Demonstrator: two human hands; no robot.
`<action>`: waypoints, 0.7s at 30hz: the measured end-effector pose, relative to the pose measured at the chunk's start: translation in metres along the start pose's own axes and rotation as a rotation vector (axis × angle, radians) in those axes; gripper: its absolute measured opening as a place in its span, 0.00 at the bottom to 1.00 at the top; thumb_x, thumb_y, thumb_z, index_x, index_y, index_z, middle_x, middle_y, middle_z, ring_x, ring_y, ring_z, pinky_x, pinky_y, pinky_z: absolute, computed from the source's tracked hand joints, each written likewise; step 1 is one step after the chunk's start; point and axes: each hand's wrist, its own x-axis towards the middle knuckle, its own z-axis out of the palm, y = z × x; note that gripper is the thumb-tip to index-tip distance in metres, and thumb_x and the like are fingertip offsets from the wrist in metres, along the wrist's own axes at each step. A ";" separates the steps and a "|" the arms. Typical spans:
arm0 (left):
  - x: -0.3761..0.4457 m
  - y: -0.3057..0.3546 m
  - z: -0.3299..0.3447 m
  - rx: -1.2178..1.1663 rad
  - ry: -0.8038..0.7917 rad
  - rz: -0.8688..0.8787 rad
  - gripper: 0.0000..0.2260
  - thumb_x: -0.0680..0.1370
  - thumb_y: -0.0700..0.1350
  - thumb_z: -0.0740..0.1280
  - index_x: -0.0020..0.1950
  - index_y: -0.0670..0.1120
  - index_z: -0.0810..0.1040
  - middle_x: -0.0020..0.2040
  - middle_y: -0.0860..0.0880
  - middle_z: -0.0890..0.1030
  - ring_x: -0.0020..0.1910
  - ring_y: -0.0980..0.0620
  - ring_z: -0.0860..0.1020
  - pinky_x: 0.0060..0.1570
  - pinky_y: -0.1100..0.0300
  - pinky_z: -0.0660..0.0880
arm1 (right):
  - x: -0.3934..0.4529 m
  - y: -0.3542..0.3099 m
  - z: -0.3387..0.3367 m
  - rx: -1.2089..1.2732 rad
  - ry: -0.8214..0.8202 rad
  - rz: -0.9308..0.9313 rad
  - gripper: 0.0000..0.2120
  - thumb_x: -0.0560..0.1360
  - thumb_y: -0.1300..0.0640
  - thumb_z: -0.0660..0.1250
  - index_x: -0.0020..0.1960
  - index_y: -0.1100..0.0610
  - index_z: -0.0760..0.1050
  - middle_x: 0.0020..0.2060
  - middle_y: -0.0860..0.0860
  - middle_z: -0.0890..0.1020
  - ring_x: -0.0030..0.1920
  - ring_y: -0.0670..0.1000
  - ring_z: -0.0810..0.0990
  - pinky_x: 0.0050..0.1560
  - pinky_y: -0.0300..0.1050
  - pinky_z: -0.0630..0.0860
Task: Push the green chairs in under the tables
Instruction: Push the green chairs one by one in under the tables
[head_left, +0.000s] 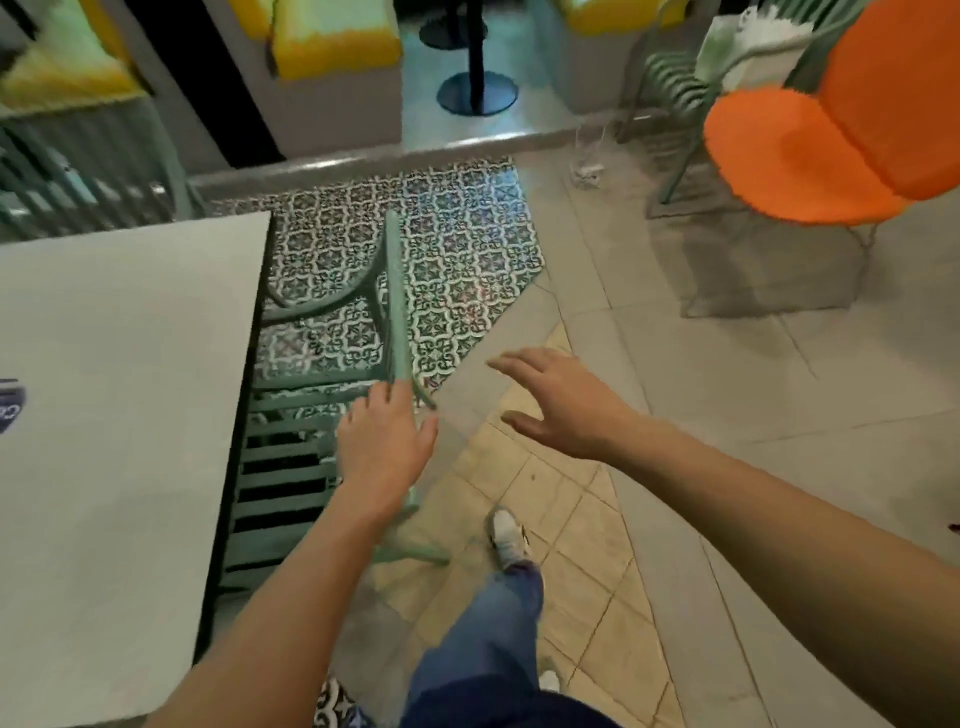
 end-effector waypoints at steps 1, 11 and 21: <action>0.018 -0.002 0.006 -0.017 0.013 -0.030 0.24 0.76 0.62 0.60 0.66 0.49 0.70 0.58 0.47 0.76 0.54 0.45 0.76 0.53 0.49 0.74 | 0.028 0.009 0.002 -0.015 -0.013 -0.052 0.30 0.77 0.45 0.64 0.76 0.50 0.60 0.72 0.51 0.68 0.71 0.53 0.65 0.71 0.47 0.60; 0.112 -0.009 0.020 -0.006 -0.134 -0.349 0.29 0.75 0.65 0.60 0.70 0.49 0.66 0.65 0.48 0.74 0.62 0.47 0.74 0.56 0.51 0.72 | 0.221 0.041 0.005 -0.116 -0.229 -0.543 0.30 0.77 0.40 0.61 0.75 0.51 0.61 0.72 0.52 0.68 0.72 0.55 0.63 0.73 0.52 0.60; 0.125 0.020 0.034 -0.252 -0.404 -0.916 0.31 0.74 0.70 0.57 0.68 0.50 0.69 0.62 0.49 0.76 0.59 0.48 0.75 0.52 0.54 0.72 | 0.369 0.050 0.048 -0.236 -0.606 -1.098 0.36 0.76 0.34 0.57 0.78 0.49 0.54 0.75 0.52 0.61 0.75 0.55 0.57 0.74 0.52 0.54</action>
